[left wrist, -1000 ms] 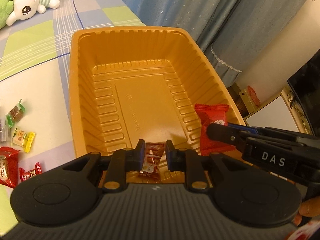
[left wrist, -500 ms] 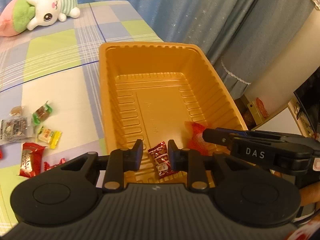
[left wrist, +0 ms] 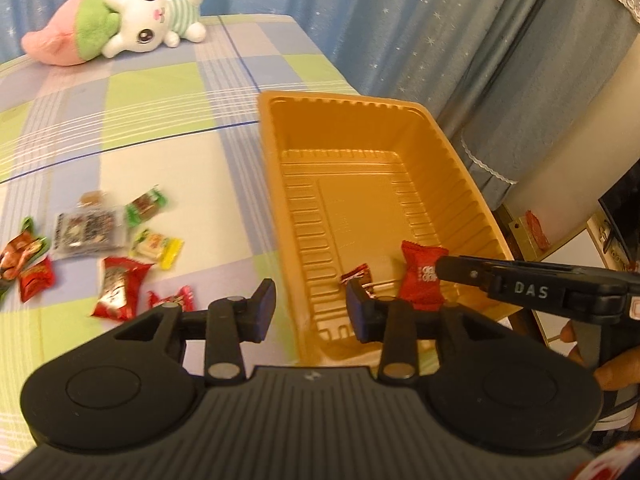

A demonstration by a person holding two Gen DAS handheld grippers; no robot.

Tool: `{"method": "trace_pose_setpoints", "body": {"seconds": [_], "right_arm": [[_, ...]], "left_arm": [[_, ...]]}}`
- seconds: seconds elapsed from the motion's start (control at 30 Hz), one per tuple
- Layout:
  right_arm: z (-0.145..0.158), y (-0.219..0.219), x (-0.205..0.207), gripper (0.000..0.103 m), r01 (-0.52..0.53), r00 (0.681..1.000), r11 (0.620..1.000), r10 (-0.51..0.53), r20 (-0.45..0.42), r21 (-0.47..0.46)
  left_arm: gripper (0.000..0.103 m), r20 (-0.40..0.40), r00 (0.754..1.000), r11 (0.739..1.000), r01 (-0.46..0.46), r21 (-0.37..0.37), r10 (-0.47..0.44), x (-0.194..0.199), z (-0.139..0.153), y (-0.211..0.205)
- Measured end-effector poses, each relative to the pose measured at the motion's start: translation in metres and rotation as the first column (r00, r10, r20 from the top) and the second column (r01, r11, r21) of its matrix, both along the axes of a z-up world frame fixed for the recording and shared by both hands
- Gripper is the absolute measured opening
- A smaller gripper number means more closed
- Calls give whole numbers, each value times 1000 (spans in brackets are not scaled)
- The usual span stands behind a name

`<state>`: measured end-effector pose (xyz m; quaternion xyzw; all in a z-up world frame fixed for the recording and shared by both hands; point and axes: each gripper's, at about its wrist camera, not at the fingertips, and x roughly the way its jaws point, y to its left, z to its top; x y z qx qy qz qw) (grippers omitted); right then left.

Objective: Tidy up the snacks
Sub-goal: 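Open both grippers to drop the candies into the orange tray, then move both grippers back toward the remaining candies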

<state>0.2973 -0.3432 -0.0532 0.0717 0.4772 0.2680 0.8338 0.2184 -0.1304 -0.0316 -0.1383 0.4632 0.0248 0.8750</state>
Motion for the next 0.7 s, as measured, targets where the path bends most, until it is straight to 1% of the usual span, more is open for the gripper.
{"method": "trace_pose_setpoints", "body": {"seconds": [0.1,0.13,0.17,0.27,0.5,0.7], "right_arm": [[3,1,-8,26,19,1000,1000,-19,13,-10],[4,1,-11,31,27,1000,1000,-27,17,-15],[6,1,-14,38,37,999,999,-37,22,-19],[12,1,-26,50,77,996,997,-76,49,-20],[25,9,-57,54,148,987,989,-147,62,-26],[30,34,-88,54,153,987,988,-152,45,-24]], "left_arm": [[36,3,1000,1000,-9,5,9,-9,1,8],[37,3,1000,1000,-11,7,11,-11,1,11],[37,3,1000,1000,-11,5,11,-13,1,15],[38,8,1000,1000,-1,1,1,-21,1,25],[40,6,999,999,50,3,-50,-41,3,50],[43,9,998,998,64,14,-64,-65,5,82]]}}
